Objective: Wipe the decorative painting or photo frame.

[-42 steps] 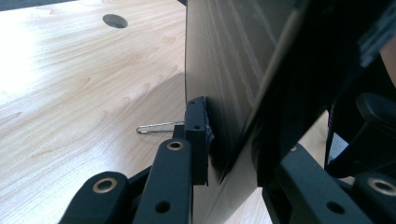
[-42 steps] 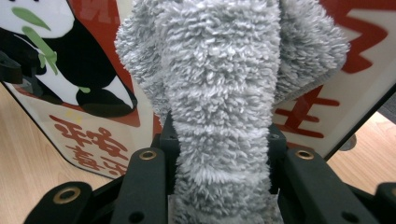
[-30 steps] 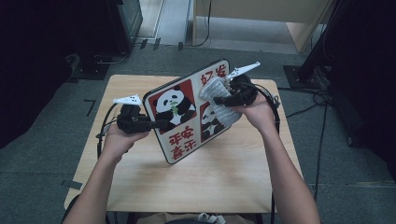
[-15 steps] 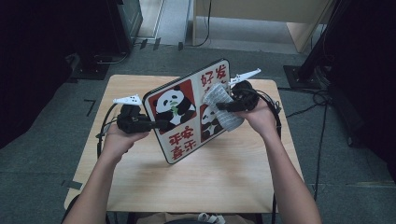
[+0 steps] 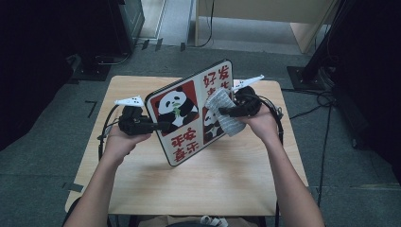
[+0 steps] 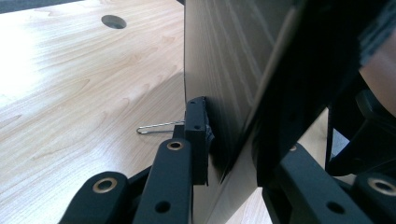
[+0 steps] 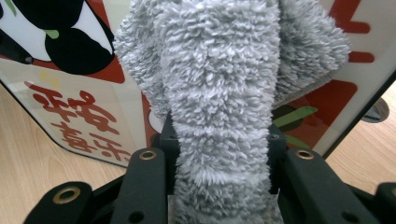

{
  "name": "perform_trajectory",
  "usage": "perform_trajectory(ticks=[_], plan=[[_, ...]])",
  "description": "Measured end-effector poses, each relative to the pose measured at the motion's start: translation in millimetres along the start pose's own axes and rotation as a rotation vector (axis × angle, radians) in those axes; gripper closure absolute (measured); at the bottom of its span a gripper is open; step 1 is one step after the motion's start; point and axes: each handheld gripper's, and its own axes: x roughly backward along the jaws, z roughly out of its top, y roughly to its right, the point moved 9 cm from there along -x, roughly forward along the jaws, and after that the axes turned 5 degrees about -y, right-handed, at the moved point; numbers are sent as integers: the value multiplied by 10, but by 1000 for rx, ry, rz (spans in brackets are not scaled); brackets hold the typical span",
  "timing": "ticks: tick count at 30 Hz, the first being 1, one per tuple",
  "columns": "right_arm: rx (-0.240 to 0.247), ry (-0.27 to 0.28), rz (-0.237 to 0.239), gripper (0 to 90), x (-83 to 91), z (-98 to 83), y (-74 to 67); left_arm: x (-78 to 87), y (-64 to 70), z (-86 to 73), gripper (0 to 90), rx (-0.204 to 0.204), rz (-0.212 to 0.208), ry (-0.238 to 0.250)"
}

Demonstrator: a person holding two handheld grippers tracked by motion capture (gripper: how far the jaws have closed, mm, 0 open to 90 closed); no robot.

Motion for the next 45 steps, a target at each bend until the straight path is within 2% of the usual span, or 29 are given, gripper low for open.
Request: perform_trajectory(ticks=[6, 38, 45], plan=[[-2, 1, 6, 642, -23, -53, 10, -1, 0, 1, 777, -1, 1, 1], [-43, -62, 28, 641, -230, -376, 82, -3, -4, 2, 776, -2, -2, 2], [-58, -81, 45, 641, -299, -459, 80, -3, -3, 2, 775, -2, -2, 2]])
